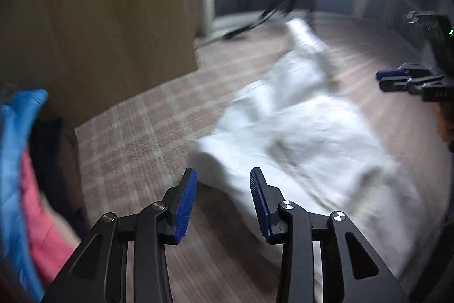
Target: Fold clothes
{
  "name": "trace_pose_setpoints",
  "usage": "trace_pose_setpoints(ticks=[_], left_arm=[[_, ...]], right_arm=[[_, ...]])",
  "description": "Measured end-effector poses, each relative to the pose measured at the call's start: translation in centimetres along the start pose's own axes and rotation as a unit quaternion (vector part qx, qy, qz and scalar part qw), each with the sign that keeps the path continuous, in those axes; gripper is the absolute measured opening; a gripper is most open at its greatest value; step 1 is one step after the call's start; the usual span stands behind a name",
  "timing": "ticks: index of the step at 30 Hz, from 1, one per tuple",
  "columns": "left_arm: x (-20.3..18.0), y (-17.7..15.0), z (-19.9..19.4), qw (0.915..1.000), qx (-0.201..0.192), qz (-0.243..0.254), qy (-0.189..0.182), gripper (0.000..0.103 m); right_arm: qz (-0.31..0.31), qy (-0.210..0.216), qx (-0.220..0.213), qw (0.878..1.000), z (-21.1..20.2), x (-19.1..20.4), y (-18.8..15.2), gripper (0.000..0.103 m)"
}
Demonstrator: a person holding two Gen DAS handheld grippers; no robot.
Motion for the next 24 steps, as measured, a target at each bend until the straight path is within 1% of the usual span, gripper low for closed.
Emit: trace_pose_setpoints(ticks=[1, 2, 3, 4, 5, 6, 8, 9, 10, 12, 14, 16, 17, 19, 21, 23, 24], left_arm=[[-1.2, -1.0, -2.0, 0.9997, -0.011, 0.022, -0.009, 0.038], [-2.5, -2.0, -4.0, 0.9987, -0.021, 0.043, -0.017, 0.039], [-3.9, -3.1, -5.5, 0.9972, -0.025, 0.066, -0.025, 0.041], [-5.2, -4.2, -6.7, 0.9956, -0.025, 0.086, -0.031, 0.042], [-6.6, -5.5, -7.8, 0.9937, -0.023, 0.103, -0.037, 0.042], [-7.8, -6.5, -8.6, 0.9918, -0.021, 0.118, -0.044, 0.042], [-10.3, -8.6, -9.8, 0.9867, -0.015, 0.151, -0.058, 0.042], [-11.6, -9.6, -10.2, 0.9822, -0.018, 0.177, -0.060, 0.042], [-12.6, -10.5, -10.5, 0.9770, -0.023, 0.203, -0.059, 0.044], [-14.5, -12.3, -10.5, 0.9643, -0.034, 0.259, -0.046, 0.047], [-15.6, -13.6, -9.5, 0.9538, -0.031, 0.297, -0.034, 0.048], [-16.6, -14.9, -8.4, 0.9431, -0.024, 0.331, -0.024, 0.048], [-16.8, -15.3, -7.8, 0.9411, -0.018, 0.337, -0.023, 0.048], [-16.6, -15.4, -6.8, 0.9418, -0.012, 0.335, -0.024, 0.049], [-16.2, -15.4, -6.4, 0.9436, -0.014, 0.329, -0.032, 0.052], [-15.9, -15.2, -6.1, 0.9466, -0.010, 0.319, -0.042, 0.052], [-15.7, -15.1, -5.9, 0.9483, -0.006, 0.314, -0.047, 0.050]], right_arm=[[0.002, 0.003, 0.000, 1.000, -1.0, 0.7, -1.6, 0.036], [0.004, 0.006, -0.001, 1.000, -2.0, 1.4, -3.1, 0.039], [0.006, 0.010, -0.001, 1.000, -3.1, 2.1, -4.7, 0.051], [0.009, 0.013, -0.002, 1.000, -4.1, 2.8, -6.2, 0.056], [0.011, 0.016, -0.002, 1.000, -5.1, 3.5, -7.8, 0.058], [0.019, 0.010, -0.002, 1.000, -5.2, 3.9, -9.7, 0.058], [0.023, 0.020, 0.004, 1.000, -5.4, 5.1, -12.2, 0.058], [0.025, 0.025, 0.007, 0.999, -5.5, 5.7, -13.4, 0.058], [0.017, 0.016, 0.011, 1.000, -5.5, 6.2, -14.3, 0.058], [-0.011, -0.014, 0.020, 1.000, -5.2, 7.3, -15.9, 0.058], [-0.047, -0.029, 0.023, 0.998, -4.8, 8.8, -16.3, 0.058], [-0.085, -0.013, 0.021, 0.996, -4.9, 10.6, -16.0, 0.058], [-0.114, -0.010, 0.024, 0.993, -4.5, 11.7, -16.0, 0.058], [-0.162, -0.023, 0.038, 0.986, -3.6, 12.9, -16.2, 0.059], [-0.198, -0.036, 0.070, 0.977, -2.1, 13.2, -16.9, 0.059], [-0.213, -0.047, 0.096, 0.971, -0.9, 12.7, -17.5, 0.059], [-0.220, -0.052, 0.108, 0.968, -0.3, 12.5, -17.7, 0.060]])
Point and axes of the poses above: each gripper's, at about its wrist camera, not at the fingertips, and z roughly the way its jaws point, x to its left, y to its top, the point moved 4 cm from there along z, roughly the way its jaws point, and after that the axes turned 14 degrees about y, right-handed, at the moved point
